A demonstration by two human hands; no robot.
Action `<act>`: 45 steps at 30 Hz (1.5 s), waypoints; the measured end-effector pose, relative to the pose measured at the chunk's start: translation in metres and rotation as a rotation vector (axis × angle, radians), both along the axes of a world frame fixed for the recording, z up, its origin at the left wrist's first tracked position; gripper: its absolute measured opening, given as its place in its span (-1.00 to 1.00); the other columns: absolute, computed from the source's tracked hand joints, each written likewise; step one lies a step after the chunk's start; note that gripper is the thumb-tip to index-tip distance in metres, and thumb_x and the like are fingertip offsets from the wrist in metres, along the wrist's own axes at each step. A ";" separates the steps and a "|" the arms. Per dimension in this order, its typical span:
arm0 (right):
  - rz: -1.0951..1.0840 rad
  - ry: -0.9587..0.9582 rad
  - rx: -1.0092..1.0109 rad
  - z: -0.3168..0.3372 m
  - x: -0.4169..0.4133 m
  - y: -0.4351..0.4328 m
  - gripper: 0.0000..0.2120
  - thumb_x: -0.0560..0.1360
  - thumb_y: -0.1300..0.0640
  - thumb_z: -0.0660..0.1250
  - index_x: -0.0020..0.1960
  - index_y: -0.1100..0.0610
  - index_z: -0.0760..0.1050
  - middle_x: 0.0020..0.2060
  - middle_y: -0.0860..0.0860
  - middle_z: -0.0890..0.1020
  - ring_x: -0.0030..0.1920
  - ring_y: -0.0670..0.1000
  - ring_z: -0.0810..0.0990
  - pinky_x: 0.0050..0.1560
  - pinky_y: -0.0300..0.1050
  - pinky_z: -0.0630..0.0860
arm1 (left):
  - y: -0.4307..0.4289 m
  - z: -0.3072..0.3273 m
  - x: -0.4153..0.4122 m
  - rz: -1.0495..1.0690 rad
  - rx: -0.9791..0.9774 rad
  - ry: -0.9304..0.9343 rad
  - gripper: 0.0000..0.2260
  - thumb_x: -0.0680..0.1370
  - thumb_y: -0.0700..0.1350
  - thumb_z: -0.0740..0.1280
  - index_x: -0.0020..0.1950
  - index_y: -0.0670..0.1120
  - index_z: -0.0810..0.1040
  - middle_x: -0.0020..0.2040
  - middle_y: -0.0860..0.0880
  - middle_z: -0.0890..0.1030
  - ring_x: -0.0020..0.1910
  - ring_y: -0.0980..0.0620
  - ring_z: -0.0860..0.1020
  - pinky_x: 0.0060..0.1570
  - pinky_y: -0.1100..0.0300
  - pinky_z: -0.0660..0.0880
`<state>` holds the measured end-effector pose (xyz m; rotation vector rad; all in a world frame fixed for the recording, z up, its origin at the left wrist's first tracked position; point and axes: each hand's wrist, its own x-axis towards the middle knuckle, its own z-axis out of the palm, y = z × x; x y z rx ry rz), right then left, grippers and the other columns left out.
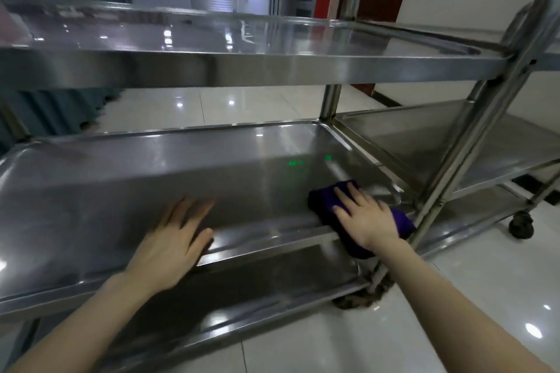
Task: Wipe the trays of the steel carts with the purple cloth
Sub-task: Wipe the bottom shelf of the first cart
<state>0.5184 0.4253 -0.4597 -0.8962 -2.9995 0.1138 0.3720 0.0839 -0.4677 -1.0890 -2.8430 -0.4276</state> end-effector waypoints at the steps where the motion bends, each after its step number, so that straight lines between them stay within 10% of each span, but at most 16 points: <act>1: -0.058 -0.026 -0.029 0.003 0.003 0.008 -0.49 0.64 -0.22 -0.07 0.57 -0.19 -0.01 0.58 -0.12 -0.05 0.56 -0.01 0.02 0.51 0.06 0.00 | -0.019 0.000 -0.008 0.028 -0.013 0.015 -0.41 0.58 0.30 -0.14 0.56 0.10 0.12 0.55 -0.04 0.17 0.54 -0.07 0.06 0.42 -0.09 0.20; 7: -0.056 -0.014 -0.009 -0.004 -0.037 -0.076 -0.47 0.62 -0.21 -0.06 0.57 -0.18 -0.01 0.58 -0.12 -0.07 0.56 -0.05 -0.05 0.49 0.11 -0.02 | -0.030 0.001 -0.014 0.009 0.040 0.096 -0.47 0.58 0.10 -0.04 0.46 -0.09 0.38 0.33 -0.23 0.46 0.33 -0.26 0.40 0.34 -0.19 0.33; 15: 0.337 0.033 -0.008 -0.009 -0.086 -0.180 -0.47 0.60 -0.26 0.03 0.54 -0.26 0.04 0.57 -0.16 0.00 0.56 -0.09 -0.02 0.49 0.05 -0.02 | -0.034 0.003 -0.012 0.035 0.097 0.048 -0.44 0.57 0.12 -0.06 0.45 -0.11 0.39 0.35 -0.23 0.46 0.37 -0.28 0.38 0.32 -0.19 0.32; 24: -0.273 -0.114 -0.127 0.015 -0.062 -0.053 -0.47 0.64 -0.21 -0.08 0.58 -0.18 -0.06 0.59 -0.09 -0.11 0.57 0.00 -0.10 0.51 0.19 -0.08 | -0.029 -0.002 -0.015 0.034 0.094 0.062 -0.64 0.40 -0.04 0.45 0.16 -0.12 0.62 0.19 -0.17 0.59 0.17 -0.24 0.55 0.19 -0.27 0.42; 34: 0.411 -0.010 -0.074 -0.023 -0.148 -0.139 -0.41 0.50 -0.40 -0.21 0.51 -0.37 -0.15 0.55 -0.27 -0.15 0.54 -0.16 -0.14 0.47 0.00 -0.14 | -0.027 -0.004 -0.014 0.063 0.105 0.073 -0.64 0.46 0.00 0.31 0.23 -0.05 0.59 0.27 -0.09 0.55 0.31 -0.15 0.48 0.29 -0.21 0.37; 41: -0.192 0.014 -0.141 -0.006 -0.128 0.034 -0.45 0.61 -0.26 -0.05 0.56 -0.19 -0.01 0.58 -0.11 -0.05 0.57 0.01 -0.07 0.48 0.27 -0.06 | -0.026 0.000 -0.014 0.077 0.053 0.067 -0.54 0.50 0.10 0.05 0.26 0.02 0.58 0.32 -0.02 0.53 0.33 -0.09 0.47 0.28 -0.14 0.42; 45: -0.067 0.036 -0.138 -0.012 -0.188 -0.017 -0.41 0.60 -0.28 -0.09 0.57 -0.13 -0.04 0.59 -0.04 -0.07 0.56 0.10 -0.13 0.44 0.37 -0.13 | -0.026 0.003 -0.012 0.083 0.039 0.044 -0.52 0.51 0.08 0.01 0.30 0.03 0.54 0.36 0.00 0.49 0.36 -0.07 0.44 0.32 -0.12 0.39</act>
